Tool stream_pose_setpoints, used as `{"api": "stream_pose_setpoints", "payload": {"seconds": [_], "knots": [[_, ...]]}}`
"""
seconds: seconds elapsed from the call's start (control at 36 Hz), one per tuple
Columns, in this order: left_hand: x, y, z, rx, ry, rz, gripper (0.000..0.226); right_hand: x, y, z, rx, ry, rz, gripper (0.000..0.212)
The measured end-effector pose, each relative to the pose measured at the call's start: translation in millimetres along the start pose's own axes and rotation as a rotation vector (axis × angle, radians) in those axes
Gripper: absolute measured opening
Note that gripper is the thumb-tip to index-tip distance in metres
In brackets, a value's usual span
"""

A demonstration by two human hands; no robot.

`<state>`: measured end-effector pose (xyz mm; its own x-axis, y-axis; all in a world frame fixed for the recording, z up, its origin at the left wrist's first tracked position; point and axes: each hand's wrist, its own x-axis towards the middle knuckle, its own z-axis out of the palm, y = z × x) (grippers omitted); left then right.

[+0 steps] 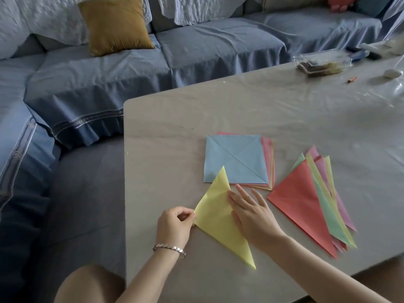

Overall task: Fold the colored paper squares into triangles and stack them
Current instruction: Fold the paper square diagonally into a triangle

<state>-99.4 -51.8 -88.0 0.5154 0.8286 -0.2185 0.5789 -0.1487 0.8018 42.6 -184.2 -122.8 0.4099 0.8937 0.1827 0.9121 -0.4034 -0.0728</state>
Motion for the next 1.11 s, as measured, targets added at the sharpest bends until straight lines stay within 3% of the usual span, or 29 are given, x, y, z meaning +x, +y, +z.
{"api": "stream_pose_setpoints", "payload": {"seconds": [0.14,0.28,0.47,0.67,0.86,1.11], "knots": [[1.5,-1.4,-0.7,0.006,-0.005,0.009,0.019,38.1,7.3,-7.3,-0.058,-0.110,-0.018,0.034],[3.3,-2.9,-0.7,0.008,-0.016,-0.015,0.018,68.0,14.6,-11.8,-0.009,-0.326,-0.001,0.045],[2.0,-1.1,-0.5,-0.007,-0.007,-0.040,0.030,81.4,20.8,-12.0,0.088,-0.355,0.052,0.047],[1.6,-1.9,2.1,-0.033,0.013,-0.054,0.018,58.8,35.5,-22.7,0.167,-0.495,-0.022,0.083],[2.5,-4.8,2.3,-0.047,0.015,-0.058,0.023,24.6,35.6,-29.0,0.147,-0.537,-0.089,0.107],[2.2,-5.4,3.1,-0.057,0.009,-0.060,0.021,-14.4,25.9,-35.9,0.173,-0.614,-0.133,0.122]]}}
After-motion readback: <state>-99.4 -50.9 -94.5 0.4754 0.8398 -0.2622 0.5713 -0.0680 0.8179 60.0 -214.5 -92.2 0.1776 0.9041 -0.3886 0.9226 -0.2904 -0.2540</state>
